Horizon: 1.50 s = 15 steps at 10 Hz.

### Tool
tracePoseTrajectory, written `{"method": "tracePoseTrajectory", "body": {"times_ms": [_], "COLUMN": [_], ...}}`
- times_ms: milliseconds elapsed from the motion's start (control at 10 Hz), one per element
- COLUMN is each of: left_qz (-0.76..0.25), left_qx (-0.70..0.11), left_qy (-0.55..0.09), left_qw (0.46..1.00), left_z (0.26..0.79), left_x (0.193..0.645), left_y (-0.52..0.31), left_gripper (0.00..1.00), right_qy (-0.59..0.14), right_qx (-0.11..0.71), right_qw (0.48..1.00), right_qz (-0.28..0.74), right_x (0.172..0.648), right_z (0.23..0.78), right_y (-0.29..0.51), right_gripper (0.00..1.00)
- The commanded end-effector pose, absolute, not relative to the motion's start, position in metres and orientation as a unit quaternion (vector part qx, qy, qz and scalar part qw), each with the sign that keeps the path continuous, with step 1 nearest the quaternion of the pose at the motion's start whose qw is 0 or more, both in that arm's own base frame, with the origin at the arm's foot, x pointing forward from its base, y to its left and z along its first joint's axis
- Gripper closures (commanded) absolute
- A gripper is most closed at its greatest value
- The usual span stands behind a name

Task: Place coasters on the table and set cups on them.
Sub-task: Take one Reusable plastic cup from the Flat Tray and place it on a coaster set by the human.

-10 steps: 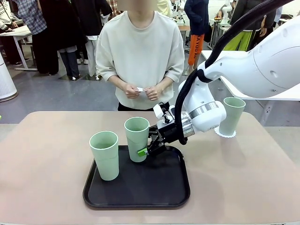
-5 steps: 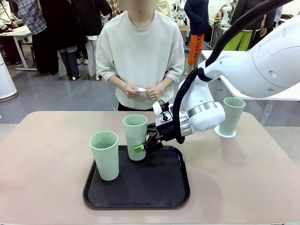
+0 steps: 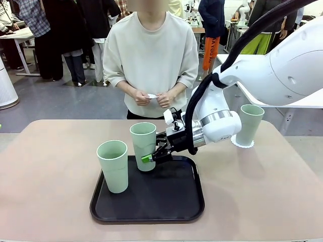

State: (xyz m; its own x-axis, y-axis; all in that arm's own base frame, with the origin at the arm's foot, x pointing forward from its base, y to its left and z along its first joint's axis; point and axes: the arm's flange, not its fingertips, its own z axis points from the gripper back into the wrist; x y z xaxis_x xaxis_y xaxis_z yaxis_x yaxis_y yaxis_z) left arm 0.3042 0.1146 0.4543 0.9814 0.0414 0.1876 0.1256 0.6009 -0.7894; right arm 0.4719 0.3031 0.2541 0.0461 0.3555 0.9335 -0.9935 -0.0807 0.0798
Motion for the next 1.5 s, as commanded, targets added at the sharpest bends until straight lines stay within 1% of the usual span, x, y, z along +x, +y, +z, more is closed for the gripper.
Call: {"method": "tracePoseTrajectory", "body": {"times_ms": [0, 200, 300, 400, 600, 900, 1200, 1300, 1400], "left_qz": [-0.026, -0.026, -0.026, -0.026, -0.026, -0.026, -0.026, -0.026, -0.026], "left_qx": [-0.453, -0.453, -0.453, -0.453, -0.453, -0.453, -0.453, -0.453, -0.453], "left_qy": [-0.097, -0.097, -0.097, -0.097, -0.097, -0.097, -0.097, -0.097, -0.097], "left_qw": [0.886, 0.886, 0.886, 0.886, 0.886, 0.886, 0.886, 0.886, 0.886], "left_z": [0.455, 0.455, 0.455, 0.455, 0.455, 0.455, 0.455, 0.455, 0.455], "left_x": [0.304, 0.304, 0.304, 0.304, 0.304, 0.304, 0.304, 0.304, 0.304], "left_y": [0.116, 0.116, 0.116, 0.116, 0.116, 0.116, 0.116, 0.116, 0.116], "left_gripper": [0.0, 0.0, 0.0, 0.0, 0.0, 0.0, 0.0, 0.0, 0.0], "right_qy": [-0.381, -0.382, -0.376, -0.381, -0.392, -0.423, -0.435, -0.424, -0.438], "right_qx": [0.408, 0.404, 0.401, 0.393, 0.381, 0.363, 0.354, 0.347, 0.357], "right_qw": [0.573, 0.571, 0.581, 0.588, 0.589, 0.574, 0.563, 0.59, 0.553], "right_qz": [0.599, 0.604, 0.6, 0.596, 0.595, 0.6, 0.607, 0.593, 0.612], "right_x": [0.473, 0.473, 0.471, 0.462, 0.444, 0.429, 0.425, 0.425, 0.426], "right_z": [0.245, 0.245, 0.248, 0.26, 0.303, 0.377, 0.422, 0.422, 0.425], "right_y": [0.303, 0.301, 0.303, 0.303, 0.301, 0.303, 0.314, 0.315, 0.31], "right_gripper": [1.0, 1.0, 0.51, 0.51, 0.51, 0.51, 0.51, 0.51, 0.51]}}
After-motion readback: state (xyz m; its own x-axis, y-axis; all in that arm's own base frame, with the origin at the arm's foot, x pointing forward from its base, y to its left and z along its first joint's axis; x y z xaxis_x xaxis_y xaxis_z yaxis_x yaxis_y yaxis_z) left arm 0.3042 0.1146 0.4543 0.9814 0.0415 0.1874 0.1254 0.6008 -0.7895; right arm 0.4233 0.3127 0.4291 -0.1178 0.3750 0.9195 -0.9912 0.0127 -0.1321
